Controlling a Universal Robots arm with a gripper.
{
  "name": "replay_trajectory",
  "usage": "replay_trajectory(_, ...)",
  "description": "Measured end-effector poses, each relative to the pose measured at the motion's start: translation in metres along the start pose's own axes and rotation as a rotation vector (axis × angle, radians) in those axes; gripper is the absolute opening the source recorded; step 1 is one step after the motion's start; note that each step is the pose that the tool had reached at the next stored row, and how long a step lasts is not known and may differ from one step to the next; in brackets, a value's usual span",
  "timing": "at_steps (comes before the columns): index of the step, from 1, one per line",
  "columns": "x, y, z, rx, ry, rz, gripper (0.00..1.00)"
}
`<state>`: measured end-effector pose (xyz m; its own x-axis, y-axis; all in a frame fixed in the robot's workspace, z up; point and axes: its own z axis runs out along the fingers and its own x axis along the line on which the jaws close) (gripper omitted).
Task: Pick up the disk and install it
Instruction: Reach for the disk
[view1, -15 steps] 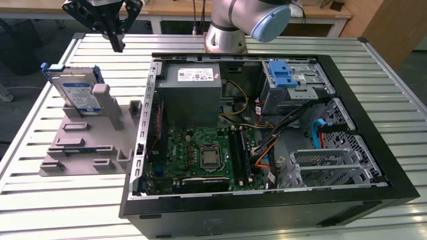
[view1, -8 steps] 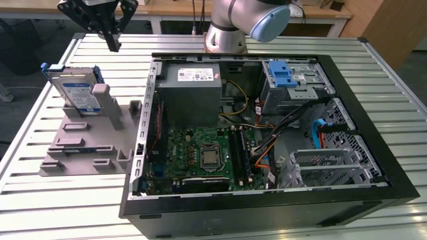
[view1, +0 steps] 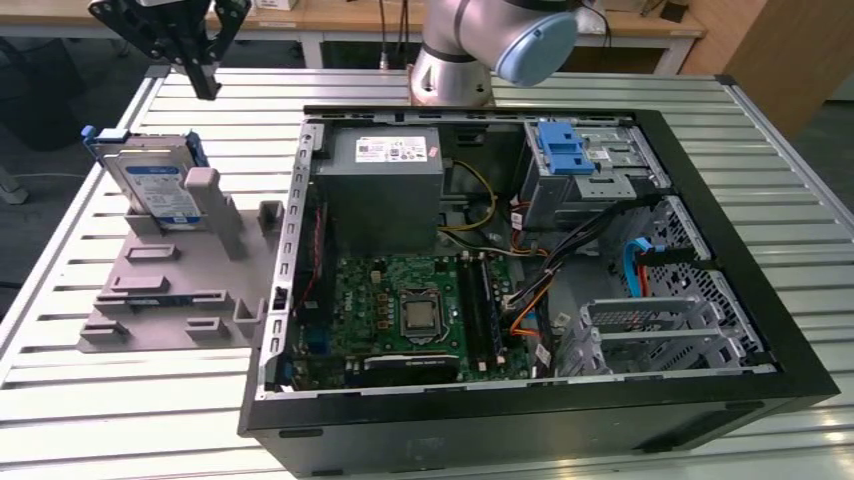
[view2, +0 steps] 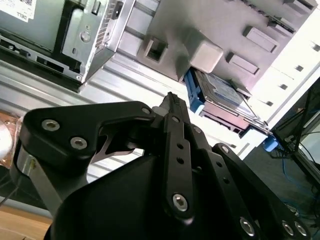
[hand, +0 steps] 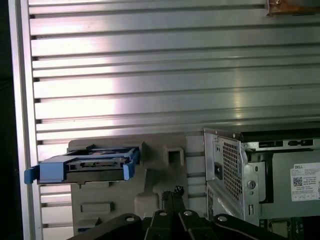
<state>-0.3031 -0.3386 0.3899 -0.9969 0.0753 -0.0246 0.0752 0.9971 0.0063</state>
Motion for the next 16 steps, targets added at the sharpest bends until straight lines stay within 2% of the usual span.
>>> replay_trajectory(4,0.0109,0.0008,0.0004,0.0001,0.0015,0.0,0.11)
replay_trajectory(16,0.0584,0.0022,0.0031,0.0002,0.0017,0.0,0.11)
